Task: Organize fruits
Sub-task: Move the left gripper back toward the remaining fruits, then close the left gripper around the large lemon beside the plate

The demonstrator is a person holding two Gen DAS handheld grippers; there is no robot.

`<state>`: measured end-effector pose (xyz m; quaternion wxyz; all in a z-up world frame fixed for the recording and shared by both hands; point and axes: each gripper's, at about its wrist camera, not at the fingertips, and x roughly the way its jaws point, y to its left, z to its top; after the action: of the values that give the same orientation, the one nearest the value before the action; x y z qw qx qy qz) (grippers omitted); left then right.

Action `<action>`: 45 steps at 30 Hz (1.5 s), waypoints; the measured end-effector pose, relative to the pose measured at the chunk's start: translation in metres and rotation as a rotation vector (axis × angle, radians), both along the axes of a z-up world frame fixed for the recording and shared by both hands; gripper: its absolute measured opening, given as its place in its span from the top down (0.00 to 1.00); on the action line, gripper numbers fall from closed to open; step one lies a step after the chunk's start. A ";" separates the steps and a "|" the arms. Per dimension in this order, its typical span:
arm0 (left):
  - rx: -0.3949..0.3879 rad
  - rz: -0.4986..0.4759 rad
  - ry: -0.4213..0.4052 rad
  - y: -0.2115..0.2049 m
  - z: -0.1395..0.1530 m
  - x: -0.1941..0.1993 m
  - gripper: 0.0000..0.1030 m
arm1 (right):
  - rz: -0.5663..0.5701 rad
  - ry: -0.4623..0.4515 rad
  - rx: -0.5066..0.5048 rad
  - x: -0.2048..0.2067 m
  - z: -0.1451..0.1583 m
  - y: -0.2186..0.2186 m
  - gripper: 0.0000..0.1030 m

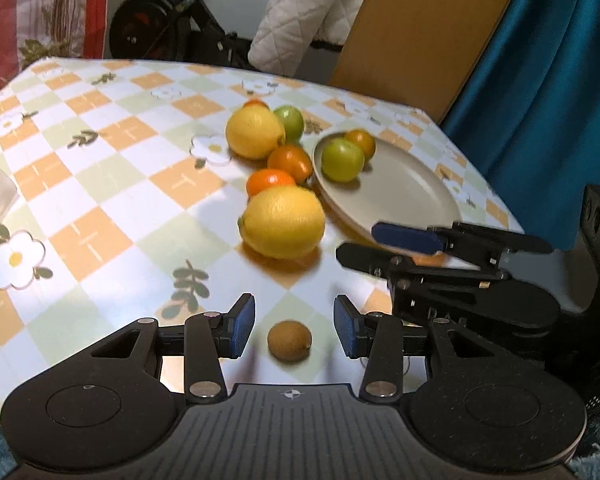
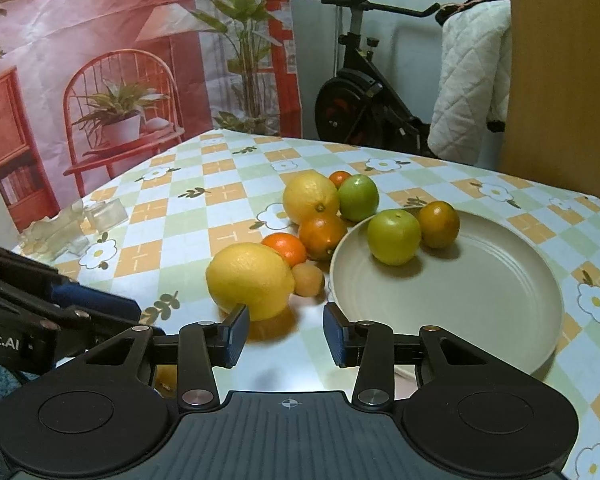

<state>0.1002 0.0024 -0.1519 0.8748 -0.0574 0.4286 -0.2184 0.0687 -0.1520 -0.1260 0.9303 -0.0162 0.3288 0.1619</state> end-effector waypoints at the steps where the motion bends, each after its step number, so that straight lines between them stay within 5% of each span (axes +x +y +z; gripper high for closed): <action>1: 0.007 -0.009 0.007 -0.002 -0.002 0.000 0.56 | -0.001 0.001 0.002 0.001 -0.001 -0.001 0.63; 9: 0.029 -0.033 0.039 -0.009 -0.011 0.003 0.56 | -0.007 0.008 0.009 0.003 -0.004 -0.003 0.64; 22: -0.079 0.103 -0.006 0.010 0.004 0.038 0.52 | 0.041 0.000 -0.020 0.014 -0.010 0.012 0.63; 27: -0.108 0.119 -0.001 0.009 0.004 0.053 0.42 | 0.065 -0.014 -0.014 0.022 -0.011 0.018 0.57; 45: -0.196 0.091 0.052 0.005 -0.020 0.078 0.39 | 0.121 0.002 -0.022 0.033 -0.016 0.035 0.53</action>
<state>0.1787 0.0074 -0.1718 0.8625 -0.1679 0.4247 -0.2179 0.1018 -0.1173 -0.1422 0.9183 -0.0462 0.3297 0.2141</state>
